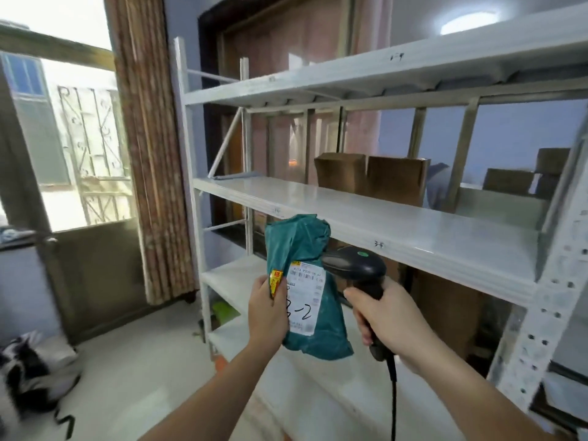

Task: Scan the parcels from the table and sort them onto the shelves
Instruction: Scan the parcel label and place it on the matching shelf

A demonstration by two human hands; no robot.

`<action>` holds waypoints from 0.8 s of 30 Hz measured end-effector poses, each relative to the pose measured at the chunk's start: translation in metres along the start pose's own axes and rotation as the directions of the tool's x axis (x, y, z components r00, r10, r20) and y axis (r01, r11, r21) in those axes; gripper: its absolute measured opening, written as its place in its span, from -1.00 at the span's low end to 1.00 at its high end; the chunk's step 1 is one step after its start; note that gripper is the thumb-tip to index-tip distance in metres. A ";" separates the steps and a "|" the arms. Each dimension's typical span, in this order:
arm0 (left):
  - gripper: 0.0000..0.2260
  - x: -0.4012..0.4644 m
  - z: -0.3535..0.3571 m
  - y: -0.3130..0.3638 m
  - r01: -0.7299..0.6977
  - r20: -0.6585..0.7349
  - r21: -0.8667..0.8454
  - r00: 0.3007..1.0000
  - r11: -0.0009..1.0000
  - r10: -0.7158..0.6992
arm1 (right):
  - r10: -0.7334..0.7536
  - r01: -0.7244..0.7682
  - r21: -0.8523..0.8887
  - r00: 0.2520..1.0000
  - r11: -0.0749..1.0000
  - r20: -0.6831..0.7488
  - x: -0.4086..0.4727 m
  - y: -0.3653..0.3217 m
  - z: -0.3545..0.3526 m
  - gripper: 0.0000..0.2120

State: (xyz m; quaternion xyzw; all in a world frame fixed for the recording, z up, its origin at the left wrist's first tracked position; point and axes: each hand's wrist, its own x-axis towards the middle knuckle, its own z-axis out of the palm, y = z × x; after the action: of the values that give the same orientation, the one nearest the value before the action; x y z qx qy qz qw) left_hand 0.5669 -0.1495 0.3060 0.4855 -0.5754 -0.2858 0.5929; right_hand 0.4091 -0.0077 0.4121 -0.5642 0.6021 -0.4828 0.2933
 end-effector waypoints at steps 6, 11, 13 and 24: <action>-0.76 0.114 -0.045 -0.020 0.002 -0.066 0.050 0.998 0.999 0.001 | -0.055 0.051 0.050 0.995 0.997 0.078 0.098 -0.031 0.070 -0.95; -0.74 0.216 -0.054 -0.039 -0.037 -0.136 0.060 0.990 0.997 0.045 | -0.111 0.103 0.067 0.985 0.992 0.129 0.193 -0.045 0.116 -0.94; -0.75 0.258 -0.055 -0.047 -0.064 -0.163 0.061 0.984 0.996 0.074 | -0.114 0.103 0.081 0.983 0.991 0.144 0.233 -0.046 0.136 -0.95; -0.75 0.472 -0.089 -0.109 -0.083 -0.257 0.051 0.962 0.995 0.094 | -0.133 0.109 0.121 0.968 0.987 0.214 0.440 -0.069 0.253 -0.91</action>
State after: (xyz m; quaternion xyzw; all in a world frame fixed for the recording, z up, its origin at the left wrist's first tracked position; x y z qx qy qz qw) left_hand 0.7590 -0.5910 0.4107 0.5040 -0.5198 -0.1819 0.6654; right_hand 0.5793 -0.4875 0.4681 -0.6335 0.5030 -0.4657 0.3589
